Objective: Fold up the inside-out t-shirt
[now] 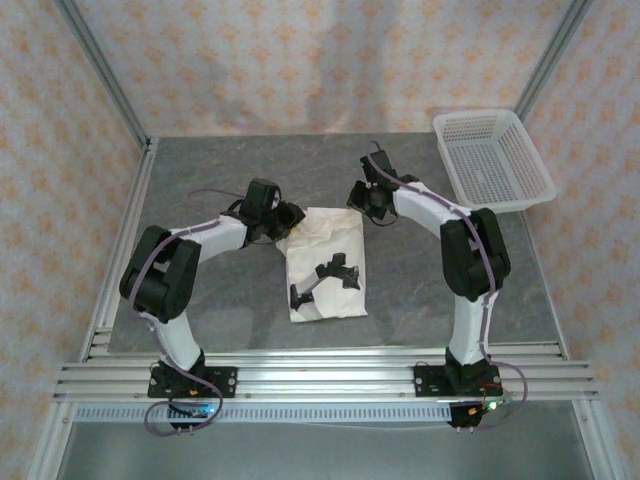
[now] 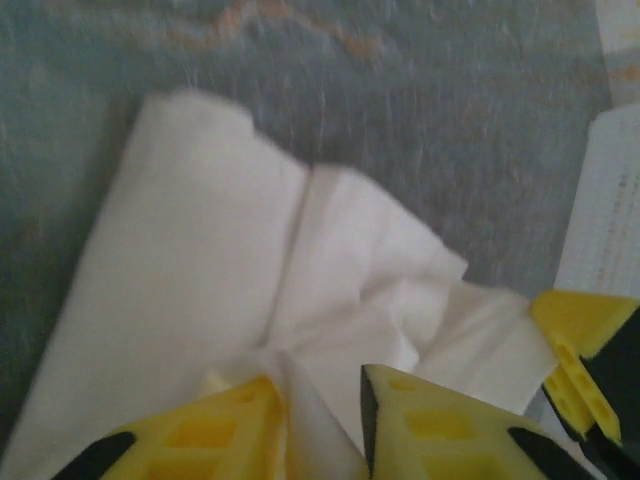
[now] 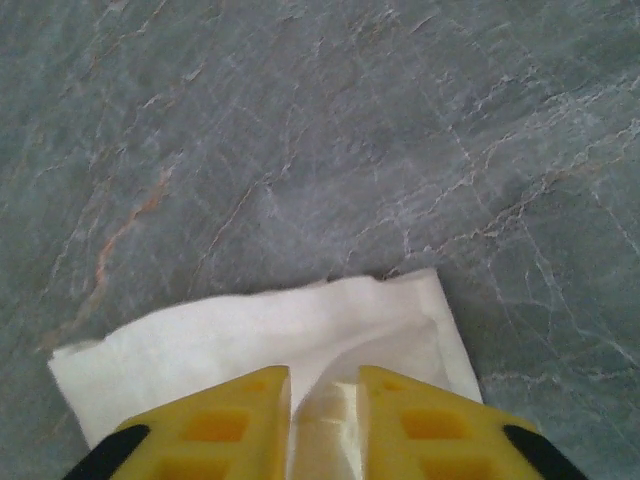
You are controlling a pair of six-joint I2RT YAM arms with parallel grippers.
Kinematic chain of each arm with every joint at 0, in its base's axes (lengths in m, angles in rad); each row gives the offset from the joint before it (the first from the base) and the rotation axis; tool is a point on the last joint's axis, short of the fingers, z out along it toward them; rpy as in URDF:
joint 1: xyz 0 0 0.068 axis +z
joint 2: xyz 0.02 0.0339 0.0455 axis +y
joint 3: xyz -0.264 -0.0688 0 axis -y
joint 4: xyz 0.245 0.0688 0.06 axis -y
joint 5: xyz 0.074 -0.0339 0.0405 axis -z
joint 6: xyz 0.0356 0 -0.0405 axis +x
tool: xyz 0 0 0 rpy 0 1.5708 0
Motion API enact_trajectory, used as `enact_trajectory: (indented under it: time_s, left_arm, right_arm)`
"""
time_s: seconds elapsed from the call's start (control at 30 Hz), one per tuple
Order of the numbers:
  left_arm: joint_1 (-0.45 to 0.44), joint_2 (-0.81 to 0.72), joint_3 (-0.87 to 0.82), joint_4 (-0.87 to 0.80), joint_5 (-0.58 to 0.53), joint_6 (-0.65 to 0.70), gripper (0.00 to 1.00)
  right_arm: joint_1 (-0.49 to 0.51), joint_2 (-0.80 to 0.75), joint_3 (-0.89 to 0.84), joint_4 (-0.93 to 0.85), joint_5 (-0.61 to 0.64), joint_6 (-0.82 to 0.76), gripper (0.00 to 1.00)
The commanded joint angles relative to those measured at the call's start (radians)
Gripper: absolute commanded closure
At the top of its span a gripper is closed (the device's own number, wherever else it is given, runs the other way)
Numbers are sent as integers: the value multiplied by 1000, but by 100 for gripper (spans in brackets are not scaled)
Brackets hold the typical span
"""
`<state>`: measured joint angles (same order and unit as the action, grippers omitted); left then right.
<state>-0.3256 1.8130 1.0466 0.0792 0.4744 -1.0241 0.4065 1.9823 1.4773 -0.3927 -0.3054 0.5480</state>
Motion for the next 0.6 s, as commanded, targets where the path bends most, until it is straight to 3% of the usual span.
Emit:
enact_trajectory:
  time_s: [0.0,0.13,0.27,0.4,0.57]
  left_arm:
    - [40,53,63,78,28,-23,67]
    - [90,86,109,93,40,-28,62]
    - [153,62,114,76,55,-12,52]
    - [205,16,126,-35,86,55,44]
    - [207,-129,66,-233,60,235,34]
  right_arm:
    - [-20,33,86,-88,71,-24,69]
    - [-53,-1,113,-126,71,-54,63]
    - [-55,-137,-28,-93,106,-93,58]
    - [-55,-216,-194,-1,29,-115,54]
    - [-54,-189,-252,59,-101,-223,38]
